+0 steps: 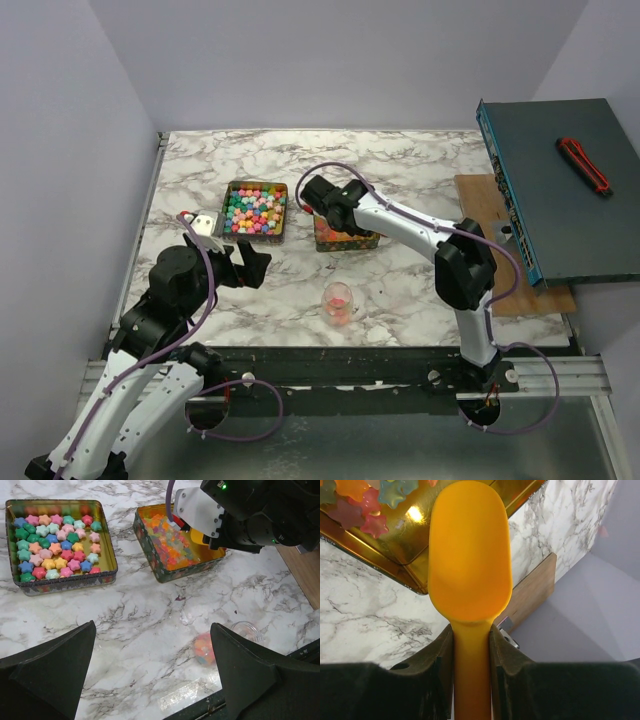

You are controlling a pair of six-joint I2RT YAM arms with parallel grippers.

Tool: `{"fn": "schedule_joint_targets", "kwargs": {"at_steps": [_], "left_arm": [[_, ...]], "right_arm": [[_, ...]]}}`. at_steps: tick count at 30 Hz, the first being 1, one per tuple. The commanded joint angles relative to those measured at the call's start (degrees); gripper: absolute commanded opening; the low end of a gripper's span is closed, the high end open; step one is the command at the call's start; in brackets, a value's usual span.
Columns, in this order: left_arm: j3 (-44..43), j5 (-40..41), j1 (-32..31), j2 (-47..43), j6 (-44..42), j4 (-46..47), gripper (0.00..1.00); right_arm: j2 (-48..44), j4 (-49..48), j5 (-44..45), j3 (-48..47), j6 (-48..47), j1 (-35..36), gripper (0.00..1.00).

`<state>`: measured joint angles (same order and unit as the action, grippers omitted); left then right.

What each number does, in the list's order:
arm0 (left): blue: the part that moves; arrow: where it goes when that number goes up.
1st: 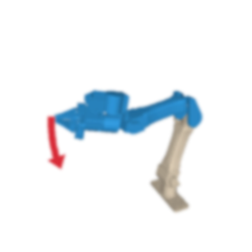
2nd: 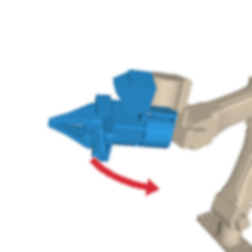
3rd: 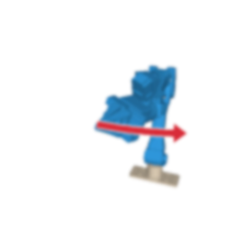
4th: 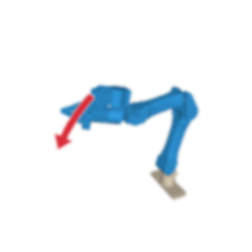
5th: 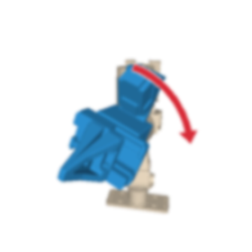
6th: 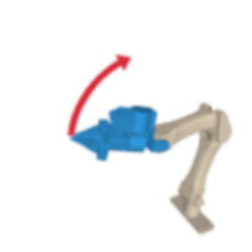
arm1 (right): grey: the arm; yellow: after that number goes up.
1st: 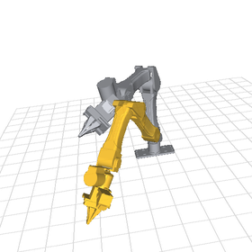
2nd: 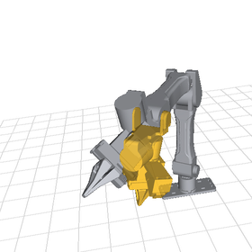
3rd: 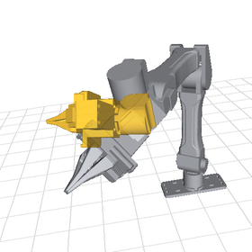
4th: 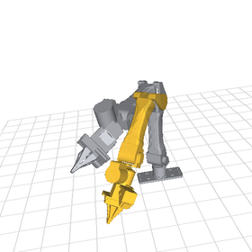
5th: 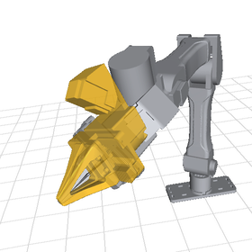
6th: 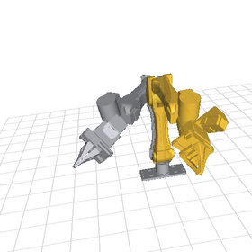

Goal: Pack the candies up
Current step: Scoop the fake candies from the storage box.

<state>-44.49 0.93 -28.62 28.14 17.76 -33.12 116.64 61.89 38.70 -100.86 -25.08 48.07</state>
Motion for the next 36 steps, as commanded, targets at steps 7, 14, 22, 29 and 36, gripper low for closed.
{"fn": "schedule_joint_targets", "kwargs": {"at_steps": [7,14,22,29,36], "left_arm": [[0.63,2.14,-0.21,-0.18,-0.19,0.35,0.99],[0.63,2.41,-0.21,0.22,-0.35,0.37,0.99],[0.72,3.02,-0.21,0.56,-0.44,0.34,0.99],[0.68,3.42,-0.21,1.02,-0.53,0.30,0.99],[0.81,3.55,-0.21,1.80,-0.62,0.26,0.99]], "right_arm": [[4.09,-1.44,0.72,-2.45,-2.38,0.62,0.01],[5.82,-2.19,-1.55,-2.71,-2.59,0.80,0.01],[5.60,-5.78,-7.87,-0.78,-2.91,1.13,0.01],[5.31,-10.61,-11.32,3.11,-2.11,1.08,0.01],[5.26,-17.00,-15.37,5.40,0.43,1.06,0.01]]}}
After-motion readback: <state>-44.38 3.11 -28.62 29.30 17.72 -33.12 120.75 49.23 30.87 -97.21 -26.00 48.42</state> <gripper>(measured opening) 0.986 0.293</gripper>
